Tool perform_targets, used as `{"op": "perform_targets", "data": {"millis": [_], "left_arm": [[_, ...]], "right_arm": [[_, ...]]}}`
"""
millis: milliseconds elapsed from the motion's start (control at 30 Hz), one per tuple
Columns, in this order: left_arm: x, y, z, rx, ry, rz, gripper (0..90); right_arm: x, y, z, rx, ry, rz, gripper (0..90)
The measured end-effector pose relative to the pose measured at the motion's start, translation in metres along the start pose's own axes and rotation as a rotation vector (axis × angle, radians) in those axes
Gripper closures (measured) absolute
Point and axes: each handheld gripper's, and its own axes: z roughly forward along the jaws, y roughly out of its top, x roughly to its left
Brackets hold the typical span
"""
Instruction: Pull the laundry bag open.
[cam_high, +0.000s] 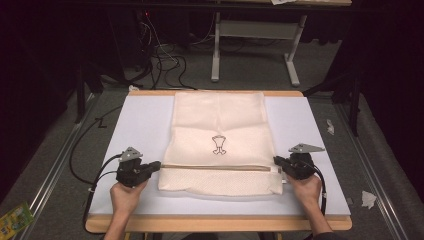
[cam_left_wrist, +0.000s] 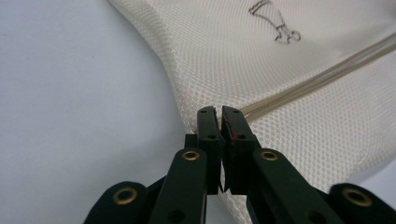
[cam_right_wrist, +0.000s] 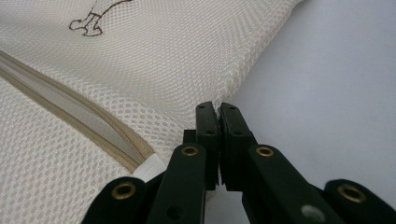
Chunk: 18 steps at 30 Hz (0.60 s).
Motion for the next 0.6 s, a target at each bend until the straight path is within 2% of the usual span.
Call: {"op": "perform_targets", "data": {"millis": [33, 67, 167, 300, 467, 567, 600], "left_arm": [[-0.0030, -0.0003, 0.0012, 0.013, 0.016, 0.019, 87.2], [-0.0034, -0.0005, 0.0020, 0.018, 0.015, 0.021, 87.2], [-0.0010, -0.0013, 0.0039, 0.012, 0.005, 0.002, 87.2], [-0.0029, -0.0015, 0.0074, 0.026, 0.008, 0.010, 87.0], [-0.0028, -0.0028, 0.0056, 0.011, -0.007, 0.000, 86.8], [-0.0055, -0.0045, 0.0081, 0.030, 0.003, 0.013, 86.2], [-0.0083, -0.0068, 0.0103, 0.049, 0.012, 0.027, 86.2]], "right_arm": [[0.0002, 0.0001, 0.0000, 0.000, -0.007, -0.006, 89.0], [-0.0003, -0.0002, 0.0002, 0.001, -0.008, -0.002, 89.1], [-0.0025, -0.0008, -0.0005, 0.009, -0.007, 0.005, 89.0], [-0.0013, 0.0006, -0.0013, 0.023, -0.024, 0.004, 88.8], [-0.0013, 0.0004, -0.0010, 0.025, -0.020, 0.002, 88.3], [-0.0026, -0.0026, 0.0022, 0.037, -0.018, 0.012, 86.3], [-0.0025, -0.0030, 0.0029, 0.045, -0.017, 0.013, 85.7]]}}
